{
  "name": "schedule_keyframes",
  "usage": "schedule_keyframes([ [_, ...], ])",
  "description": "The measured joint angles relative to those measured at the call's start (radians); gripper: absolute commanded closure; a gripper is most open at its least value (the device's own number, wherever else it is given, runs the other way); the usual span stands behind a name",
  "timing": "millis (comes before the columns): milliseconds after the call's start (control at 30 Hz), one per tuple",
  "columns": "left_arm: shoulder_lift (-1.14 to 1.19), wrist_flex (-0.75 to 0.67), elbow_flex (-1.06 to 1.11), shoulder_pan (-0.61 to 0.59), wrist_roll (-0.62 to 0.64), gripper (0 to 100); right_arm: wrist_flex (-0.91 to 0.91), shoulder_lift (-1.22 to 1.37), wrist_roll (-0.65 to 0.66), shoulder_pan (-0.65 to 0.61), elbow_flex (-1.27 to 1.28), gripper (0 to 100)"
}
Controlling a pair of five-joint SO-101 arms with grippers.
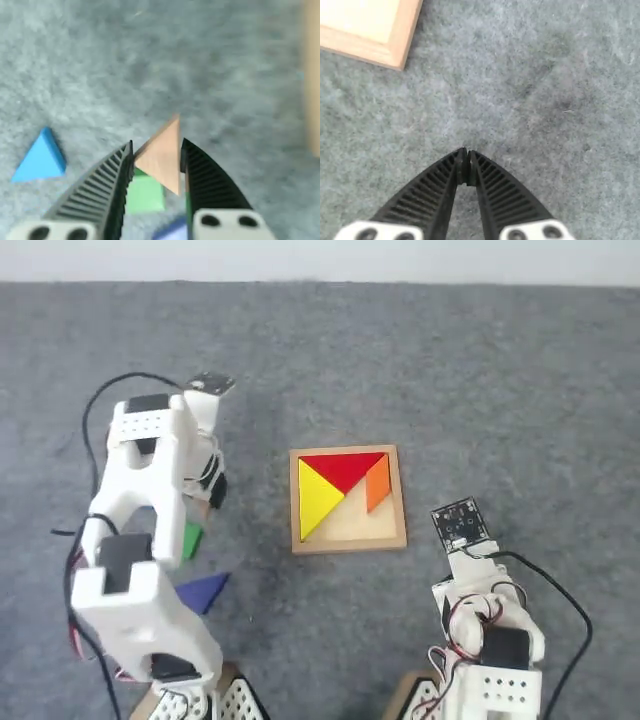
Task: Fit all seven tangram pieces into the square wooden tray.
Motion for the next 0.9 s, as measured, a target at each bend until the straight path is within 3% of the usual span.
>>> schedule_keyframes([
  [300, -0.180, 0.087, 0.008, 0.322, 0.173, 88, 0.000, 0.000, 0.000, 0.000, 0.000, 99.1],
  [533, -0.110, -0.029, 0.008, 0.608, 0.356, 89, 0.000, 0.000, 0.000, 0.000, 0.000, 99.1],
  [900, 0.051, -0.089, -0.164, 0.661, 0.496, 89, 0.000, 0.000, 0.000, 0.000, 0.000, 99.1],
])
